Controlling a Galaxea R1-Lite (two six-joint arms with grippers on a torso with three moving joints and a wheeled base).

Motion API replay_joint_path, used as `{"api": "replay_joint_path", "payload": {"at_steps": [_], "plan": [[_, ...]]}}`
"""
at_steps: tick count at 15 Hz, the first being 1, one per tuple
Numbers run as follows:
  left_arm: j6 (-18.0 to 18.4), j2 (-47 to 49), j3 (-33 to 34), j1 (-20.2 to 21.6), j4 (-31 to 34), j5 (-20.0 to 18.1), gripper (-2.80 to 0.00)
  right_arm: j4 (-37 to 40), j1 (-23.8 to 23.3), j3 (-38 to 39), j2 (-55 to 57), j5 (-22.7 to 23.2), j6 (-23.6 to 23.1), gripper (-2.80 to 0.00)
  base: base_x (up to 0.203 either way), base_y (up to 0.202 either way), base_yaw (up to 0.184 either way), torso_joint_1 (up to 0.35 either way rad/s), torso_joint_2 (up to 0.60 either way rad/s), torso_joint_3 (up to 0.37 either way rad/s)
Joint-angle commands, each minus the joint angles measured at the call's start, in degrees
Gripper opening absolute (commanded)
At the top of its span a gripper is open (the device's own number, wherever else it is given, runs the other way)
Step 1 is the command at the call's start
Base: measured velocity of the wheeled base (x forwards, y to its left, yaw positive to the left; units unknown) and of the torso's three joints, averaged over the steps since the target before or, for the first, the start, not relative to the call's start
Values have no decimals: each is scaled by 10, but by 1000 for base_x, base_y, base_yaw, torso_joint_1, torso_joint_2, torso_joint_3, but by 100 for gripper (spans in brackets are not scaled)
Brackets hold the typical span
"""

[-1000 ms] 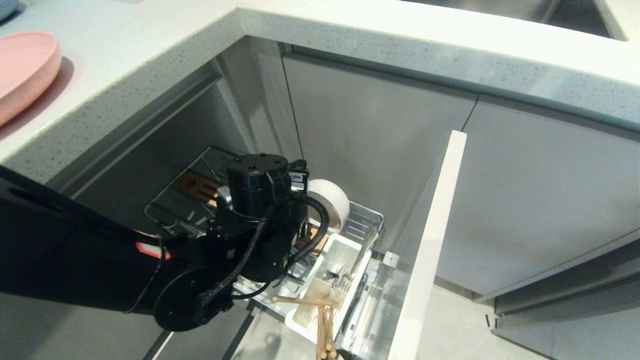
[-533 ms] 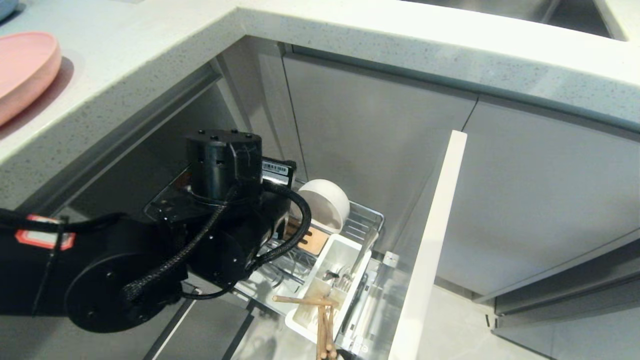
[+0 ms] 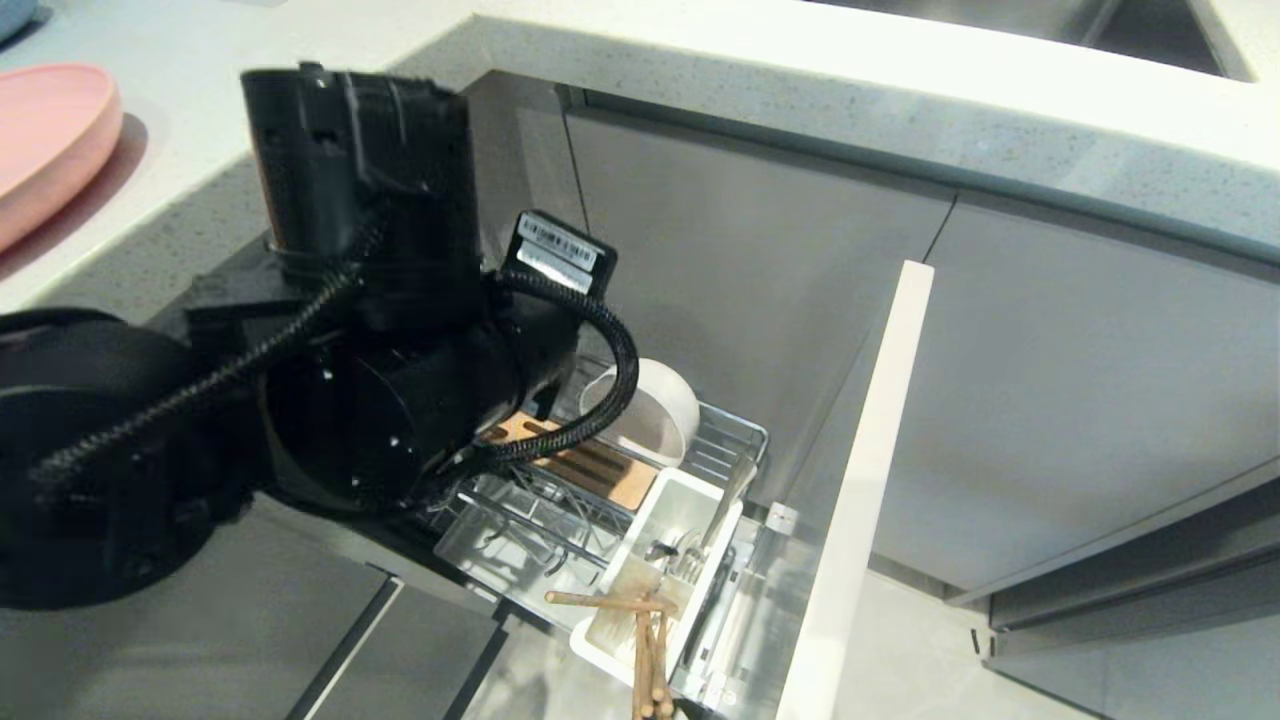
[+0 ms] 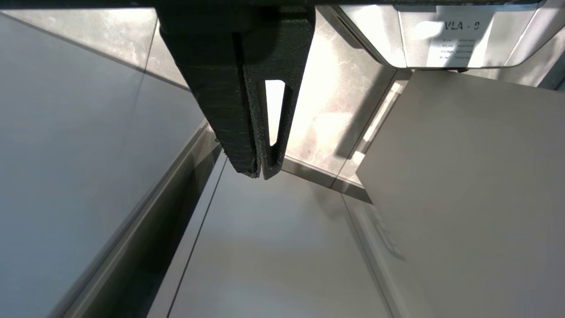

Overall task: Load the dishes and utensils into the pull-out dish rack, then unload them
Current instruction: Pick up the plate and place it in the cupboard

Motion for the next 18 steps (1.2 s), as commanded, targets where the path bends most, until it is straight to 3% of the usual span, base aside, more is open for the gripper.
{"api": "replay_joint_path", "payload": {"at_steps": [1,5,11,13,15,18], "plan": [[38,-3,-58,-7,0,2,-280,0,0,1,0,0,0,-280,0,0,0,0,0,0],[187,-2,-206,-15,-2,-15,-280,0,0,1,0,0,0,-280,0,0,0,0,0,0],[365,0,-419,-16,3,-68,-280,0,0,1,0,0,0,-280,0,0,0,0,0,0],[432,-18,-431,-9,7,-99,-280,0,0,1,0,0,0,-280,0,0,0,0,0,0],[446,-44,-431,20,18,-123,-280,0,0,1,0,0,0,-280,0,0,0,0,0,0],[447,-100,-430,93,94,-163,-280,0,0,1,0,0,0,-280,0,0,0,0,0,0]]}}
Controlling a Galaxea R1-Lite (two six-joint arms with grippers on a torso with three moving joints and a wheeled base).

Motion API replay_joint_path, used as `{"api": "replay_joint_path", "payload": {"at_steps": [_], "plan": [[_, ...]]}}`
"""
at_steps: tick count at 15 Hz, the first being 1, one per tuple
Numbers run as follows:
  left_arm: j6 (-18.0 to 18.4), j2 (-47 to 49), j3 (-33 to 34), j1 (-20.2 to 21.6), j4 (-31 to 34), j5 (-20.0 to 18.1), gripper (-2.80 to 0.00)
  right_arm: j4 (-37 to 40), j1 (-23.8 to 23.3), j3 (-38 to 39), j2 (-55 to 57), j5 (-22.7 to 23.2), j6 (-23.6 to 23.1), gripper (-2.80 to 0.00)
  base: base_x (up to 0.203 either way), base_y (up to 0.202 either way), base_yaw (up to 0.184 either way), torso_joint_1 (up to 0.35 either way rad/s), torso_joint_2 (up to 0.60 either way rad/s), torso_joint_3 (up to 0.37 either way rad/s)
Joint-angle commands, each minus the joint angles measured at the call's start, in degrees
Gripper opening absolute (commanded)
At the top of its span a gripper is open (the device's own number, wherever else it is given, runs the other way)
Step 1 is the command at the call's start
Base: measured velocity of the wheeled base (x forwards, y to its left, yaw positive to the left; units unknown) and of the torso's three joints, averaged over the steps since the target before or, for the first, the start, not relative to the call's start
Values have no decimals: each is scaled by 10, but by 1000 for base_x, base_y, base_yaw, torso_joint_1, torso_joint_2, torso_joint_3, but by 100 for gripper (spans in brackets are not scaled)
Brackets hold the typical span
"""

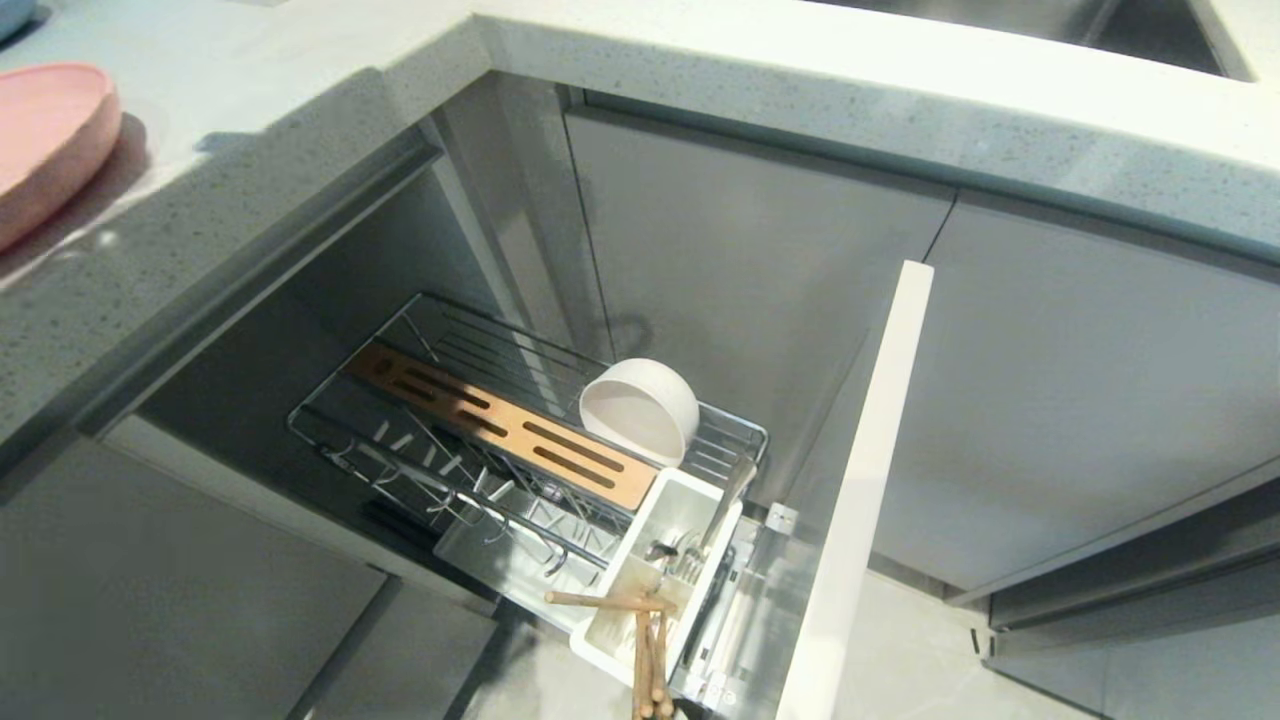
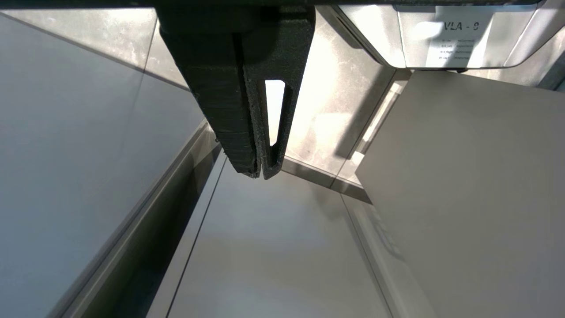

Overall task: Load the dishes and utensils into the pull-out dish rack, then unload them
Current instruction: Pick up the plate and place it in the cupboard

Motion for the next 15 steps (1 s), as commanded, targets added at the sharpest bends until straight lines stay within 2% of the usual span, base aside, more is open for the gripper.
{"api": "replay_joint_path", "payload": {"at_steps": [1,4,6,8,10,12,13,15], "plan": [[-1,-53,0,51,33,-17,-280,0,0,1,0,0,0,-280,0,0,0,0,0,0],[4,-96,1,137,79,-57,-280,0,0,1,0,0,0,-280,0,0,0,0,0,0],[9,-130,1,206,132,-117,-280,0,0,1,0,0,0,-280,0,0,0,0,0,0],[27,-166,1,292,213,-175,-280,0,0,1,0,0,0,-280,0,0,0,0,0,0],[66,-198,1,360,319,-204,-280,0,0,1,0,0,0,-280,0,0,0,0,0,0],[149,-226,1,376,432,-198,-280,0,0,1,0,0,0,-280,0,0,0,0,0,0],[187,-231,1,378,466,-158,-280,0,0,1,0,0,0,-280,0,0,0,0,0,0],[238,-236,1,377,519,-94,-280,0,0,1,0,0,0,-280,0,0,0,0,0,0]]}}
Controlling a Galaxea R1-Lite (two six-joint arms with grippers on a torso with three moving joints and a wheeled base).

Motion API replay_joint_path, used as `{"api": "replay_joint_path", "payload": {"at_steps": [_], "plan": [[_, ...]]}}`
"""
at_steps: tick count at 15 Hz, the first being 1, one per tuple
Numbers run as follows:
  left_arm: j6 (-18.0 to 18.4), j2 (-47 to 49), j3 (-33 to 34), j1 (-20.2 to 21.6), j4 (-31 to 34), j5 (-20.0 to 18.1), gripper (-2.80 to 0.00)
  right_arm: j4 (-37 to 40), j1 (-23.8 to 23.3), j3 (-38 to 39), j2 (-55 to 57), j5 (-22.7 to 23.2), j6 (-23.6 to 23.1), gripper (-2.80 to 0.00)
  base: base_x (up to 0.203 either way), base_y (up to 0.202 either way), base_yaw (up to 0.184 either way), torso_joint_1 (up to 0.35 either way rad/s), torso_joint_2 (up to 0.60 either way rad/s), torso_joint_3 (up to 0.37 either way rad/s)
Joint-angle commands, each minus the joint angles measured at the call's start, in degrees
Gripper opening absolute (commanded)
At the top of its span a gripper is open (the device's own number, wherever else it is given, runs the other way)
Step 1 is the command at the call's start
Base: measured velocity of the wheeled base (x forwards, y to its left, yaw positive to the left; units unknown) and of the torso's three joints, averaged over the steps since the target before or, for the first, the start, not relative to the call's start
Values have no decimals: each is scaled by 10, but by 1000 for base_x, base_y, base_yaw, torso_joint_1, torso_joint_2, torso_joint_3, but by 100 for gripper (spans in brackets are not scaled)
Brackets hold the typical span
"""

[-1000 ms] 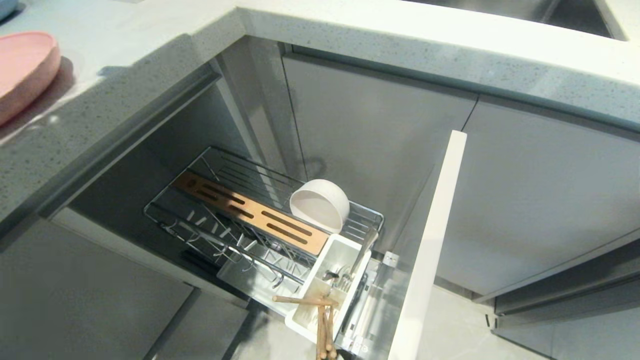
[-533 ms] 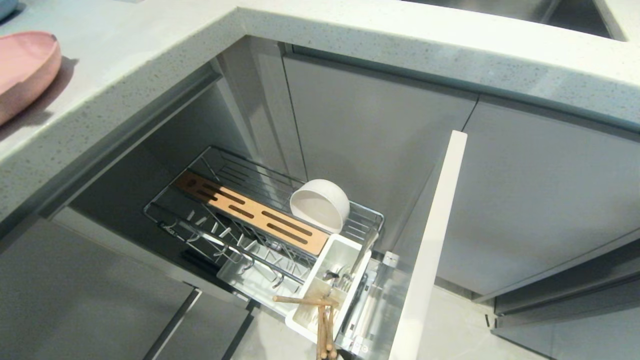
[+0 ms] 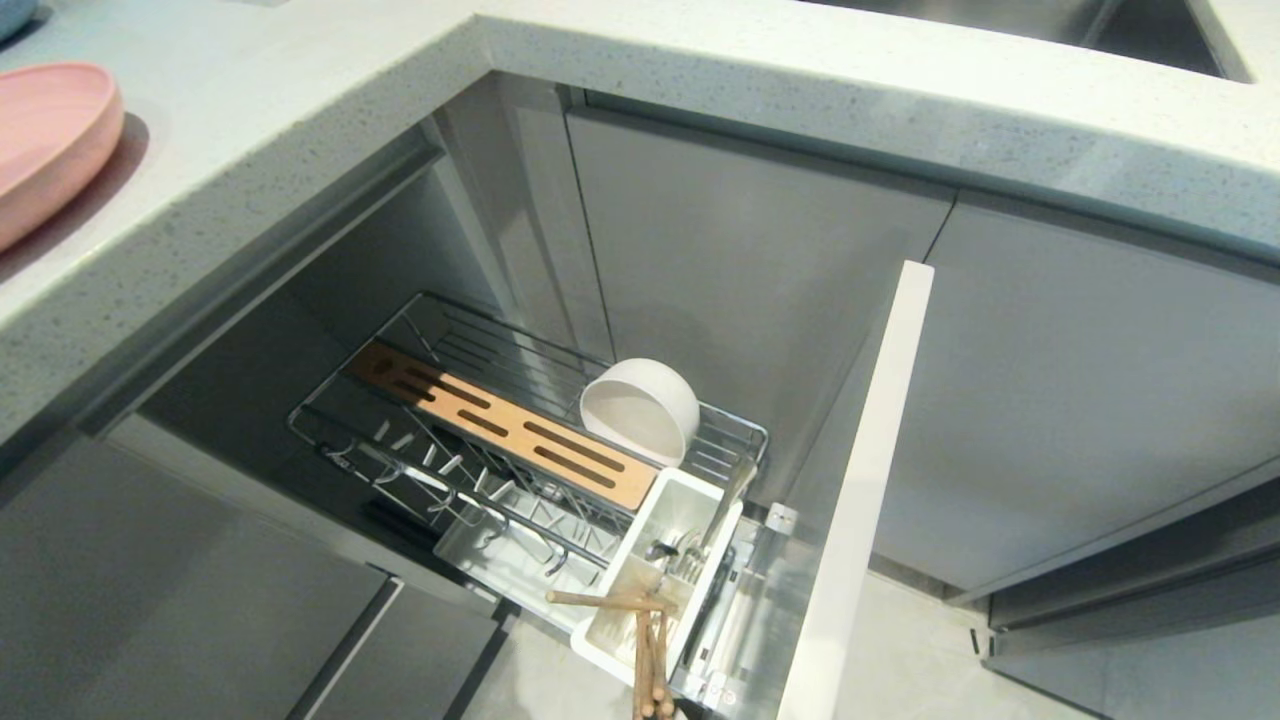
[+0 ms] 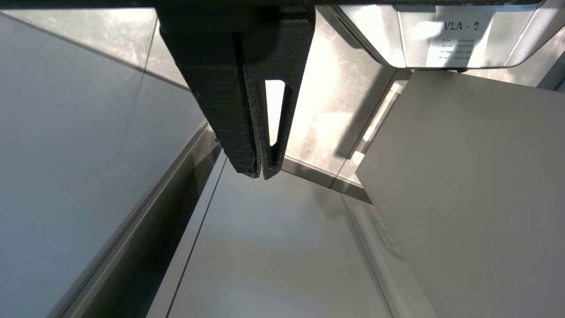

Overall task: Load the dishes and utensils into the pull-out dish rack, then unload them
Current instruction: Pick up the plate and place it in the cupboard

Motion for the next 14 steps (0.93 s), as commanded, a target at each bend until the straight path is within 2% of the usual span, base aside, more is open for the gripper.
{"api": "replay_joint_path", "payload": {"at_steps": [1,2,3,4,8,9,10,12,14], "plan": [[29,-12,0,0,36,38,-280,0,0,1,0,0,0,-280,0,0,0,0,0,0],[45,-10,-1,-2,51,63,-280,0,0,1,0,0,0,-280,0,0,0,0,0,0],[75,-5,-1,-4,67,91,-280,0,0,1,0,0,0,-280,0,0,0,0,0,0],[85,8,-3,-4,73,96,-280,0,0,1,0,0,0,-280,0,0,0,0,0,0],[86,69,-10,-13,69,101,-280,0,0,1,0,0,0,-280,0,0,0,0,0,0],[73,78,-10,-27,69,104,-280,0,0,1,0,0,0,-280,0,0,0,0,0,0],[46,85,-10,-46,69,118,-280,0,0,1,0,0,0,-280,0,0,0,0,0,0],[-41,104,-10,-86,67,191,-280,0,0,1,0,0,0,-280,0,0,0,0,0,0],[-62,114,-10,-100,49,208,-280,0,0,1,0,0,0,-280,0,0,0,0,0,0]]}}
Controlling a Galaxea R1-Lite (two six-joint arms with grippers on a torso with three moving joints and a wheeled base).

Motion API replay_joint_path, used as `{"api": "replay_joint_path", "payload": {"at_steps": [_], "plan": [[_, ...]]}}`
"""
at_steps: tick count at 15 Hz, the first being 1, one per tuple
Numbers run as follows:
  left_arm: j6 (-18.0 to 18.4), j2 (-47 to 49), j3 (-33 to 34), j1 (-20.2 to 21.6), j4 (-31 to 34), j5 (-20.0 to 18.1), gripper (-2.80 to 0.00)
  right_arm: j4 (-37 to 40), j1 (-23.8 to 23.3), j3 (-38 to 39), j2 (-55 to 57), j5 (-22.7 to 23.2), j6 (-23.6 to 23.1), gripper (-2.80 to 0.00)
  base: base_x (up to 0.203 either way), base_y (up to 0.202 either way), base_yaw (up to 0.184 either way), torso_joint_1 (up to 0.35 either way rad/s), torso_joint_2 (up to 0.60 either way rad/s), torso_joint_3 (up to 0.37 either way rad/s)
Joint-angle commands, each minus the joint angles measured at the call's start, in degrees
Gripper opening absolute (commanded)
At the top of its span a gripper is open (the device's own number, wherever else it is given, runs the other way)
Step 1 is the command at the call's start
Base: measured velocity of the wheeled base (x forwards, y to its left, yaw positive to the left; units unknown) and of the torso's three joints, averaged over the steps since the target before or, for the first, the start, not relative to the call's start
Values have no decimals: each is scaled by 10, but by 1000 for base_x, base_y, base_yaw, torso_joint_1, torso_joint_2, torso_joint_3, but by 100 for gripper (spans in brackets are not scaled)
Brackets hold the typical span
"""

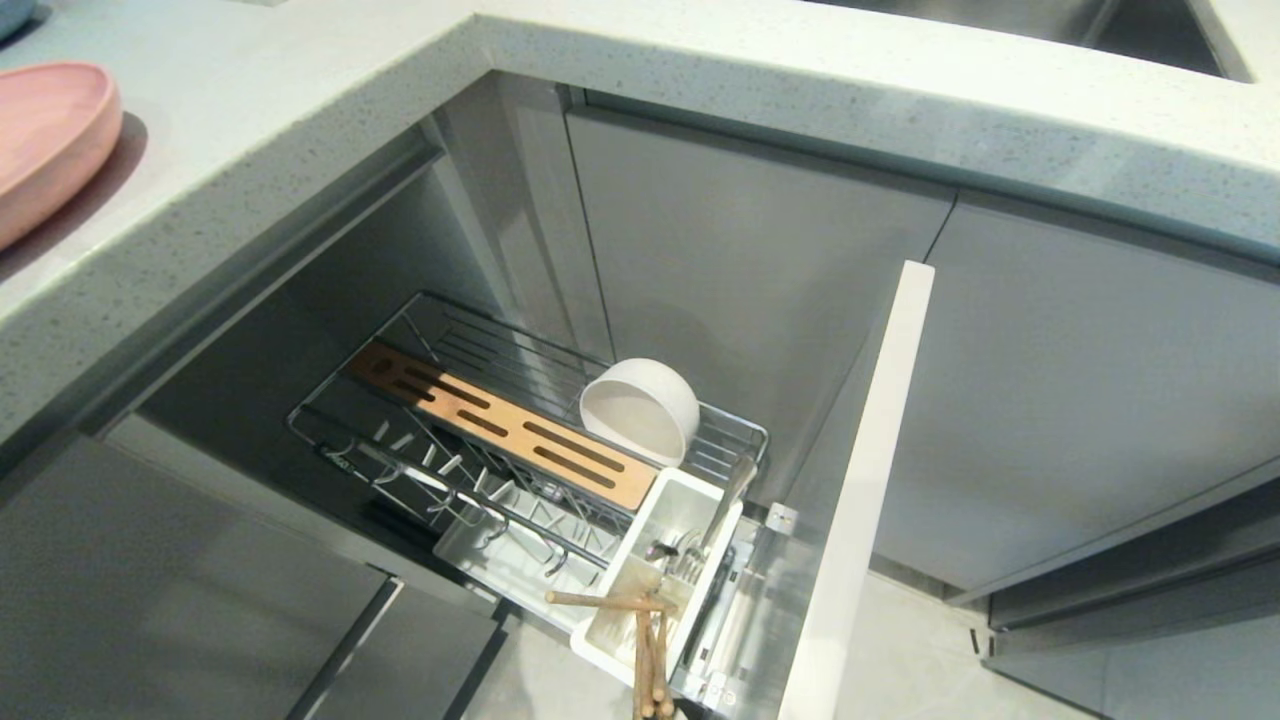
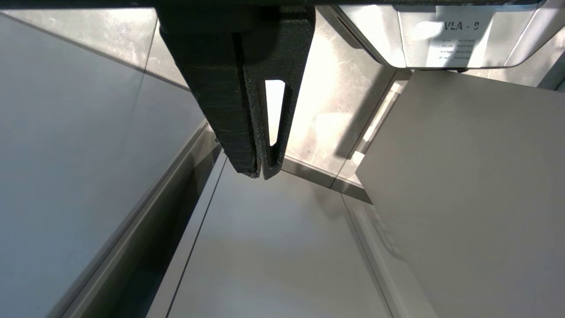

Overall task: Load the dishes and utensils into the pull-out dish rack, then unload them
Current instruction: Pick up the plate and place it in the cupboard

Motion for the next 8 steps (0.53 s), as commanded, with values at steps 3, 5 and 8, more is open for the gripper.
{"api": "replay_joint_path", "payload": {"at_steps": [3,5,8], "plan": [[-12,41,0,-22,-41,68,-280,0,0,1,0,0,0,-280,0,0,0,0,0,0],[-31,51,0,-37,-53,77,-280,0,0,1,0,0,0,-280,0,0,0,0,0,0],[-62,68,0,-67,-53,89,-280,0,0,1,0,0,0,-280,0,0,0,0,0,0]]}}
